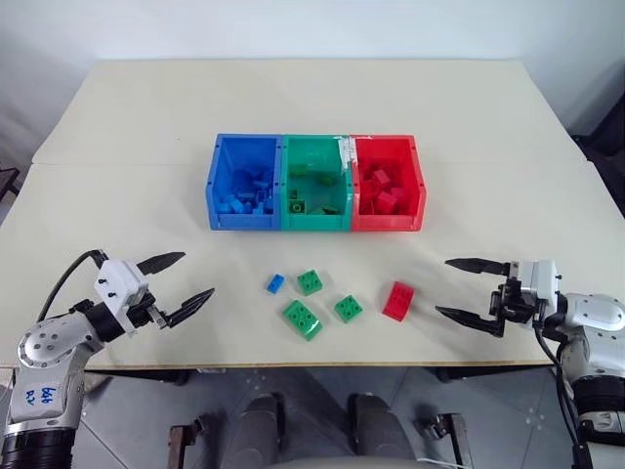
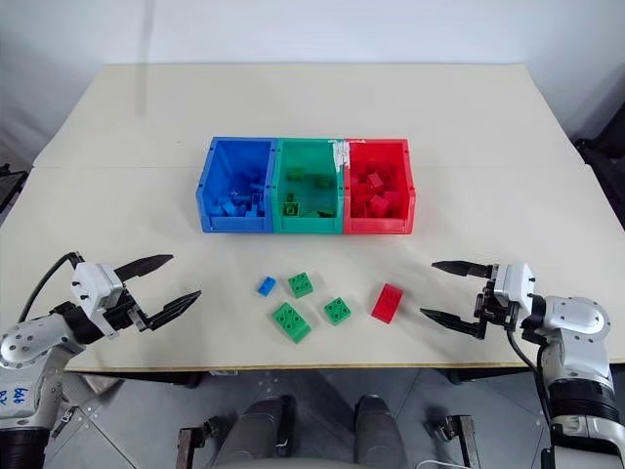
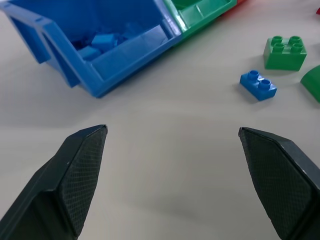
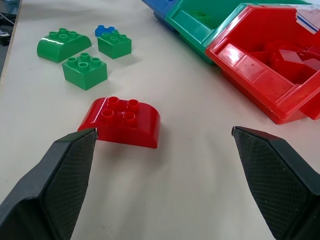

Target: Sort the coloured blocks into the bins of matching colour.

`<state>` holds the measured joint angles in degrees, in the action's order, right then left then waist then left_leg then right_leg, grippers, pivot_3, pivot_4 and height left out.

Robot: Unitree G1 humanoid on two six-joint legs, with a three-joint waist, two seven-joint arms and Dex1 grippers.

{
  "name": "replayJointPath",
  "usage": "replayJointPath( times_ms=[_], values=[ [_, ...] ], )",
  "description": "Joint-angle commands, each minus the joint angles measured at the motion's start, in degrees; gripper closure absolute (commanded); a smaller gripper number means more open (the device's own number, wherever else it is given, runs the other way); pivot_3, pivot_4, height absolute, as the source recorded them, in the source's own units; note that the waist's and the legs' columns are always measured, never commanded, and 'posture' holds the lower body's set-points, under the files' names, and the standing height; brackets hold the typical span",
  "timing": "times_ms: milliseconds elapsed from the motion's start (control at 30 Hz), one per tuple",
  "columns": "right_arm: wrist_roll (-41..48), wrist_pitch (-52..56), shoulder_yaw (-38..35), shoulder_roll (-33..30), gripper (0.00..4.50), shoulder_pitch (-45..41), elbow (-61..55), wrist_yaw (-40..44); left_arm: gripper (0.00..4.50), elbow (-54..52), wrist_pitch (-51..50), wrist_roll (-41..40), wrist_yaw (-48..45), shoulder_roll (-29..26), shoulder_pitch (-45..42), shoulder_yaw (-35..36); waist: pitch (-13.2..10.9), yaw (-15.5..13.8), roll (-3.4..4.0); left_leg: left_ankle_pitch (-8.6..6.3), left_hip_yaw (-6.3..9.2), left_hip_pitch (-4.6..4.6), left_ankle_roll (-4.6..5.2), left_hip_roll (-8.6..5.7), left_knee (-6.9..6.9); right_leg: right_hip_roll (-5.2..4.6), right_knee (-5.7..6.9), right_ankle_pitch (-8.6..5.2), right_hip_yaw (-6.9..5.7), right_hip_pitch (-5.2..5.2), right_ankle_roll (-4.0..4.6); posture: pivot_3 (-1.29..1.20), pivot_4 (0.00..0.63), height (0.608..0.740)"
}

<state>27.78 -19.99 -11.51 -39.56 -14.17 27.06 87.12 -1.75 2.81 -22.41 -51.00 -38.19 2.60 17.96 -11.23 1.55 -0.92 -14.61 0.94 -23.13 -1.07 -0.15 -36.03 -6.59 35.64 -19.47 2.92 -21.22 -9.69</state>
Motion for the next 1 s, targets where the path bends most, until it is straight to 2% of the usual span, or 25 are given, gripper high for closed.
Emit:
replayJointPath(
  times_ms=[33,167,433,600,700,900,1000],
  values=[
    [0.89,-0.6,-1.14,-1.01,0.0,0.74,-2.16,1.1,0.03,-1.93,-0.3,-0.35,0.07,-0.69,-0.04,0.6,0.0,0.0,0.0,0.0,0.0,0.0,0.0,0.0,0.0,0.0,0.0,0.0,0.0,0.0,0.0,0.0,0.15,0.74],
    [1.23,-1.2,-2.1,-0.94,0.0,1.17,-2.83,0.11,0.03,-4.01,-0.98,-0.91,-1.39,-0.75,0.28,-0.84,0.0,0.0,0.0,0.0,0.0,0.0,0.0,0.0,0.0,0.0,-0.01,0.0,0.0,0.0,0.0,0.0,0.15,0.74],
    [2.19,-3.89,-10.83,-6.85,0.0,7.29,0.87,-0.68,0.03,-11.6,-1.3,0.8,-6.37,0.31,-1.75,-11.85,0.0,-0.88,0.03,-0.06,-0.01,-0.01,0.04,-0.03,-0.02,-0.03,-0.12,0.0,-0.01,0.09,0.01,0.0,0.15,0.74],
    [0.72,-5.6,-12.36,-8.97,0.0,8.5,5.84,-0.38,0.03,-12.49,-0.74,2.59,-7.48,1.47,-4.05,-17.73,0.01,-0.31,0.04,-0.07,-0.17,0.07,0.03,-0.04,-0.02,0.04,-0.17,-0.01,-0.02,0.19,0.02,0.0,0.15,0.74],
    [-0.69,-4.71,-9.99,-9.14,0.0,6.75,6.44,0.29,0.03,-12.8,-0.95,2.38,-7.44,1.43,-4.33,-18.19,0.02,0.17,0.06,-0.07,-0.17,0.06,0.02,-0.04,-0.01,0.06,-0.17,-0.01,-0.02,0.19,0.02,0.0,0.15,0.74],
    [-6.11,2.36,0.19,-8.36,0.0,-1.71,1.1,-0.56,0.03,-12.71,-0.71,2.42,-6.6,0.23,-2.35,-15.84,0.04,0.58,0.15,-0.09,-0.15,0.14,-0.02,-0.02,-0.1,0.12,-0.05,-0.01,0.0,0.13,0.02,0.0,0.15,0.74],
    [-9.46,3.42,7.29,-7.99,0.0,-6.78,-1.52,3.11,0.03,-13.03,-0.46,2.49,-6.15,-0.11,-1.0,-14.68,0.04,0.1,0.15,-0.09,-0.13,0.09,-0.02,0.05,-0.12,0.06,-0.02,-0.01,0.0,0.07,0.02,0.0,0.15,0.74]
  ],
)
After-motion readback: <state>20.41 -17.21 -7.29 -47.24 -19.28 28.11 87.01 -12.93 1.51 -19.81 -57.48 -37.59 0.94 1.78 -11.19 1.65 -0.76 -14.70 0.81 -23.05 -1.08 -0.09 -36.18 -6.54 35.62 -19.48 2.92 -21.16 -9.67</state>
